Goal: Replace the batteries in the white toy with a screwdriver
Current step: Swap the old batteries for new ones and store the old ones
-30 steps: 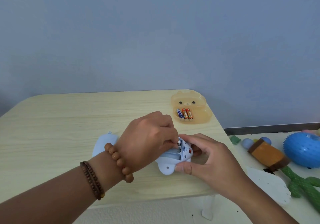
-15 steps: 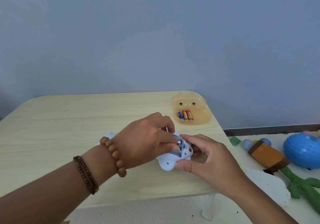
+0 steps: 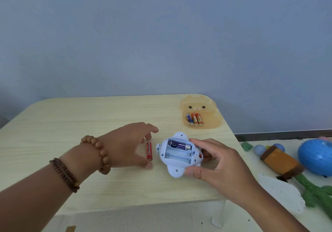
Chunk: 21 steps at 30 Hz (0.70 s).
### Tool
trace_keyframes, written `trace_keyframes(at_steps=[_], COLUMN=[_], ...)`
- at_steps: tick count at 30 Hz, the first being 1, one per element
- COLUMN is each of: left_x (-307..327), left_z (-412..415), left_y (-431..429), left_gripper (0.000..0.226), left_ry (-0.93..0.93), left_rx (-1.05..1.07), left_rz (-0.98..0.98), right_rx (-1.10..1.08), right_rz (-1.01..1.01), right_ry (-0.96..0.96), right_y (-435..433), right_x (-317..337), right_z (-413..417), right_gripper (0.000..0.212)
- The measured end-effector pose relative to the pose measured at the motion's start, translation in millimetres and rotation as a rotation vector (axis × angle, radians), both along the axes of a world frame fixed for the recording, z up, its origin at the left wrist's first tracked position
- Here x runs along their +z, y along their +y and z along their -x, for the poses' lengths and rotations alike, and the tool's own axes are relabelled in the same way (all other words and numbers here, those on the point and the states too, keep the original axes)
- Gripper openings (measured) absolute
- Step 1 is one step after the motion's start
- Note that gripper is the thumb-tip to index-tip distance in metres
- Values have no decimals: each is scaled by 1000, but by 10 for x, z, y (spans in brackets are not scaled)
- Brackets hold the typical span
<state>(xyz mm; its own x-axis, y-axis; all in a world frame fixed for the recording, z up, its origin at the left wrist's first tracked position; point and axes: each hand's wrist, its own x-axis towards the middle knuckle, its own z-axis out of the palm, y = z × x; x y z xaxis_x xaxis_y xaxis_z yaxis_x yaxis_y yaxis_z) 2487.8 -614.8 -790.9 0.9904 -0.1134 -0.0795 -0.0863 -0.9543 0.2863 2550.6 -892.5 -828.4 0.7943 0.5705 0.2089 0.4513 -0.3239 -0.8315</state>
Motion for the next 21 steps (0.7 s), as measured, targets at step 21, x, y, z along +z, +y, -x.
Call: trace_keyframes(at_steps=[21], left_x=[353], left_z=[-18], left_y=[-327], left_gripper=[30], left_ry=[-306], left_rx=[-191], left_rz=[303], right_rx=[3], right_rz=[1], right_ry=[-5], right_y=[-3], right_x=[7], right_z=[18], right_gripper=[69])
